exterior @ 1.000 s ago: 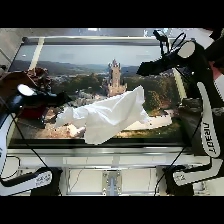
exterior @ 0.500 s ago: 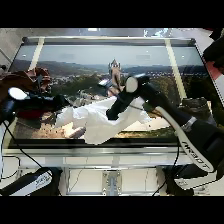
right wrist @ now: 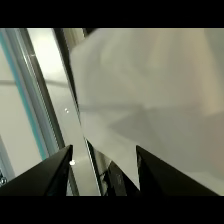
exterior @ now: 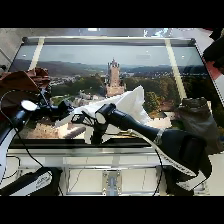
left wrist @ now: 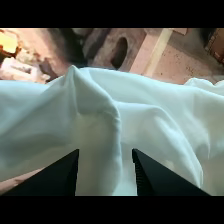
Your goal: Fold the shirts.
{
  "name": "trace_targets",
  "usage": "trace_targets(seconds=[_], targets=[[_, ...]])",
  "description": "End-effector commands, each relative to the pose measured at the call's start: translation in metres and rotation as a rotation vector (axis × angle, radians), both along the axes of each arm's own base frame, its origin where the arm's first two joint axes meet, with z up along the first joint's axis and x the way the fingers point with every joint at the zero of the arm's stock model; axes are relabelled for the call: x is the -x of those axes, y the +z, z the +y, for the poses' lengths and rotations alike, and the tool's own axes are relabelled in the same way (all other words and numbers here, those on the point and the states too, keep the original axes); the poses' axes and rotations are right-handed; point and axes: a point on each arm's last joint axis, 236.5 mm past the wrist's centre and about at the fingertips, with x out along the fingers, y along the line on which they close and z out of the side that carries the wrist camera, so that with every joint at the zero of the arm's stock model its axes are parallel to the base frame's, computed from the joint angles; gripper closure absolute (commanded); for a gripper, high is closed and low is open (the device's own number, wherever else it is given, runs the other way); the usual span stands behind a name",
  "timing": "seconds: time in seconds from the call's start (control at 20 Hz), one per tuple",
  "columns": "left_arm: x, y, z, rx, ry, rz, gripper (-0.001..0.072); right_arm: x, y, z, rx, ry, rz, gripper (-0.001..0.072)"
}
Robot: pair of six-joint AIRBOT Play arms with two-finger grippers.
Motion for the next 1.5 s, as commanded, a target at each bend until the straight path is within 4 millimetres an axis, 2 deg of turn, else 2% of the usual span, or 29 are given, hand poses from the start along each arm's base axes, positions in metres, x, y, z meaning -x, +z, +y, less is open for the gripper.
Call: trace_targets(seconds=[0.0, 0.15, 0.3, 0.4, 0.55, 0.7, 0.75, 0.9, 0.95, 1.05, 1.1, 1.15, 1.2, 1.25, 1.4, 1.45], targets=[[-0.011, -0.002, -0.017, 0.037, 0.039, -0.025, 0.0309, -0.004, -0.002, 0.032, -0.09, 0.023, -0.089, 0.0265], [-0.008, -0.008, -0.033, 0.051, 0.013, -0.008, 0.0309, 0.007, -0.018, 0.03, -0.063, 0.014, -0.024, 0.0263], [-0.009, -0.007, -0.035, 0.051, 0.012, -0.013, 0.031, 0.02, -0.034, 0.03, -0.042, 0.004, 0.045, 0.0263], [-0.009, -0.007, -0.035, 0.051, 0.012, -0.013, 0.031, 0.02, -0.042, 0.029, -0.03, 0.004, 0.051, 0.0264], [-0.01, -0.007, -0.034, 0.05, 0.015, -0.016, 0.031, 0.007, -0.051, 0.029, -0.021, 0.006, -0.004, 0.0287], [-0.011, -0.007, -0.034, 0.048, 0.017, -0.018, 0.031, -0.02, -0.054, 0.027, -0.025, -0.02, -0.093, 0.0653], [-0.01, -0.007, -0.034, 0.048, 0.016, -0.018, 0.031, -0.033, -0.054, 0.024, -0.022, -0.056, -0.119, 0.0694], [-0.01, -0.007, -0.034, 0.049, 0.016, -0.016, 0.031, -0.068, -0.052, -0.001, 0.023, -0.196, -0.139, 0.0695], [-0.01, -0.007, -0.035, 0.051, 0.014, -0.014, 0.031, -0.079, -0.042, -0.009, 0.032, -0.233, -0.138, 0.0696], [-0.008, -0.007, -0.035, 0.053, 0.009, -0.01, 0.031, -0.101, -0.005, -0.017, 0.015, -0.263, -0.167, 0.0696], [-0.008, -0.007, -0.035, 0.052, 0.009, -0.01, 0.0311, -0.115, 0.025, -0.019, -0.011, -0.275, -0.207, 0.0697], [-0.008, -0.007, -0.035, 0.052, 0.01, -0.01, 0.0343, -0.128, 0.057, -0.022, -0.039, -0.286, -0.255, 0.0697], [-0.008, -0.007, -0.035, 0.052, 0.01, -0.01, 0.0562, -0.142, 0.097, -0.026, -0.081, -0.303, -0.315, 0.0696], [-0.008, -0.007, -0.035, 0.05, 0.006, -0.013, 0.069, -0.155, 0.14, -0.03, -0.138, -0.324, -0.382, 0.0696], [-0.009, -0.007, -0.035, 0.024, -0.038, -0.044, 0.0695, -0.191, 0.256, -0.055, -0.31, -0.411, -0.579, 0.0697], [-0.01, -0.004, -0.032, 0.02, -0.046, -0.056, 0.0695, -0.204, 0.282, -0.069, -0.34, -0.448, -0.626, 0.0697]])
